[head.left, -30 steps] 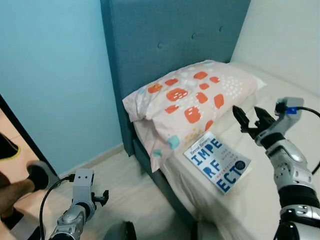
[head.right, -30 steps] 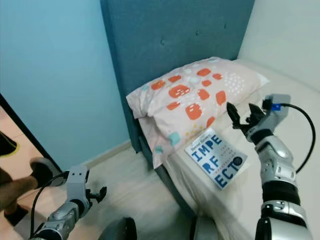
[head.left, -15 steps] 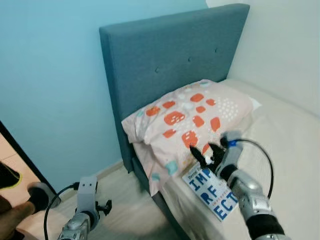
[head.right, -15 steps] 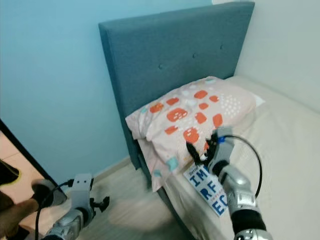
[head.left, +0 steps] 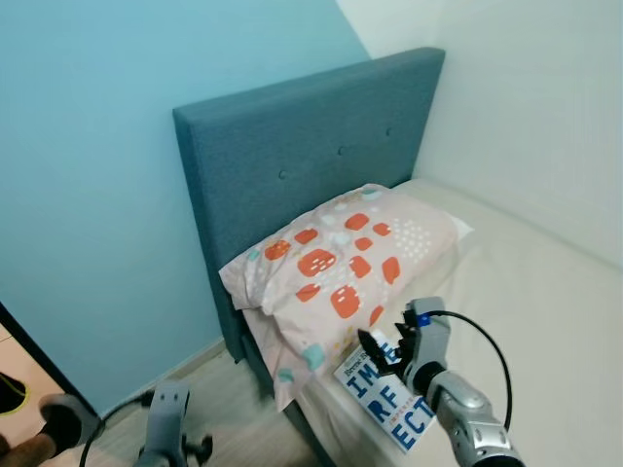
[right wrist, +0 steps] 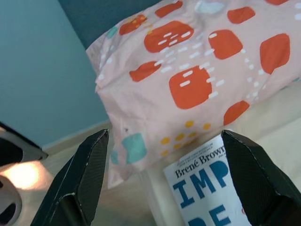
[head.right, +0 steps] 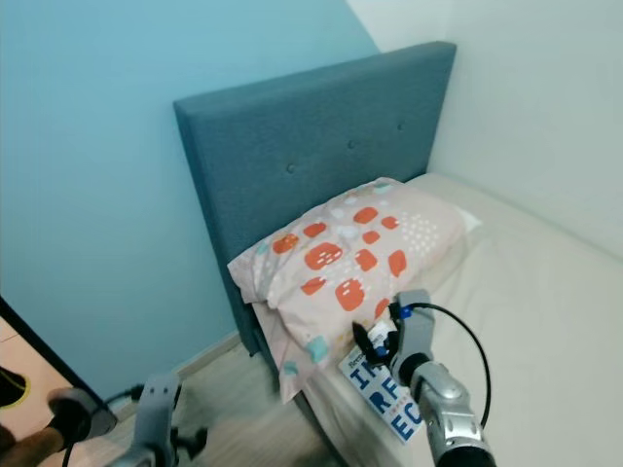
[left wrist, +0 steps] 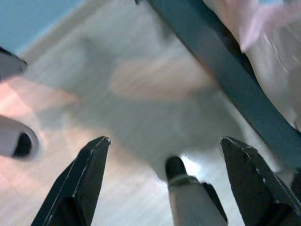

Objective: Clean up the room

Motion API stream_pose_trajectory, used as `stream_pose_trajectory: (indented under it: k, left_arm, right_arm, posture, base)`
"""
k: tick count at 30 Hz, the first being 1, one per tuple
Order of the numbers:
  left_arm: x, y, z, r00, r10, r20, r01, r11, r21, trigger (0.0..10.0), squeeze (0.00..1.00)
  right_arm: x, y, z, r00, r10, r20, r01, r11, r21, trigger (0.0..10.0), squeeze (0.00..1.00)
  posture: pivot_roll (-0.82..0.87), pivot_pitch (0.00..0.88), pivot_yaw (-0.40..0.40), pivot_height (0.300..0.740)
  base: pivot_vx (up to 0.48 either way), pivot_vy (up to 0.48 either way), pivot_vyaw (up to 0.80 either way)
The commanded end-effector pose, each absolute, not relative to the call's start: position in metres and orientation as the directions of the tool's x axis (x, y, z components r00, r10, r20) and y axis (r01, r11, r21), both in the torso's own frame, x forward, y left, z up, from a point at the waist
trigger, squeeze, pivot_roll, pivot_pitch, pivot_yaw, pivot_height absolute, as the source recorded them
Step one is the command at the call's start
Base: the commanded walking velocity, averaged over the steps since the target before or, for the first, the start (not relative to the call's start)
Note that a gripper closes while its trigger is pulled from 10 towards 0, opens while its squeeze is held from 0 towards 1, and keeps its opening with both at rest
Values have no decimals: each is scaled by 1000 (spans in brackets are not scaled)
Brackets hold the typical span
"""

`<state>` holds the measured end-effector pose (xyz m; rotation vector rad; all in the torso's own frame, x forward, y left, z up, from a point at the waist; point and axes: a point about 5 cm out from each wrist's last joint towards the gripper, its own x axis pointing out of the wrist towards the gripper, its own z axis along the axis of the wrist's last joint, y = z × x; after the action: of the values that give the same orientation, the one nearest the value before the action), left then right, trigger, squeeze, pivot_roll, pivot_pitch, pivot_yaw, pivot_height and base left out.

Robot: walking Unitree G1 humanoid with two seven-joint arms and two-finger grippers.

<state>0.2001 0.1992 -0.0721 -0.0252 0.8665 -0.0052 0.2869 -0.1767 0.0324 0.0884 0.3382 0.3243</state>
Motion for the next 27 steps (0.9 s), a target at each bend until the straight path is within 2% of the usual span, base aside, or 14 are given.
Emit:
stream_pose_trajectory:
  k: [1, 4, 12, 17, 19, 22, 23, 24, 26, 27]
  left_arm:
    - [196, 197, -75, 626, -26, -779, 13, 1000, -23, 10000, 0]
    - [181, 198, -82, 585, -24, -811, 13, 1000, -20, 10000, 0]
    - [173, 197, -87, 552, -30, -833, 26, 1000, -18, 10000, 0]
    - [166, 194, -90, 520, -36, -854, 60, 998, -6, 10000, 0]
    - [167, 194, -90, 519, -33, -854, 74, 997, 6, 10000, 0]
    - [167, 194, -90, 520, -37, -853, 84, 996, 8, 10000, 0]
    - [166, 193, -90, 518, -41, -854, 104, 994, 16, 10000, 0]
    - [166, 193, -90, 518, -41, -854, 104, 994, 16, 10000, 0]
    - [165, 193, -91, 513, -45, -857, 127, 992, 23, 10000, 0]
    - [165, 193, -91, 513, -45, -857, 127, 992, 23, 10000, 0]
  right_arm:
    - [284, -177, 29, 889, 320, -329, -290, 947, 140, 10000, 0]
    - [277, -177, 21, 884, 313, -347, -286, 950, 128, 10000, 0]
    - [274, -176, 23, 886, 321, -334, -298, 947, 119, 10000, 0]
    - [268, -176, 16, 877, 293, -381, -294, 954, 56, 10000, 0]
    - [267, -186, 8, 876, 218, -430, -234, 972, 16, 10000, 0]
    - [265, -193, 4, 874, 178, -453, -202, 979, -5, 10000, 0]
    - [257, -210, -7, 862, 79, -501, -106, 994, -25, 10000, 0]
    - [257, -210, -7, 862, 79, -501, -106, 994, -25, 10000, 0]
    - [237, -237, -25, 814, -59, -578, 43, 998, -42, 10000, 0]
    - [237, -237, -25, 814, -59, -578, 43, 998, -42, 10000, 0]
  posture:
    - [-43, 0, -25, 724]
    - [-54, 0, -30, 739]
    - [-67, 0, -30, 740]
    - [-71, 0, -32, 740]
    - [-67, 0, -36, 740]
    - [-67, 0, -36, 740]
    - [-62, 0, -39, 740]
    - [-62, 0, -39, 740]
    - [-62, 0, -41, 740]
    - [-62, 0, -41, 740]
  base:
    - [0, 0, 0]
    - [0, 0, 0]
    - [0, 0, 0]
    - [-480, 0, 0]
    - [0, 0, 0]
    - [0, 0, 0]
    - [0, 0, 0]
    - [0, 0, 0]
    - [0, 0, 0]
    - [0, 0, 0]
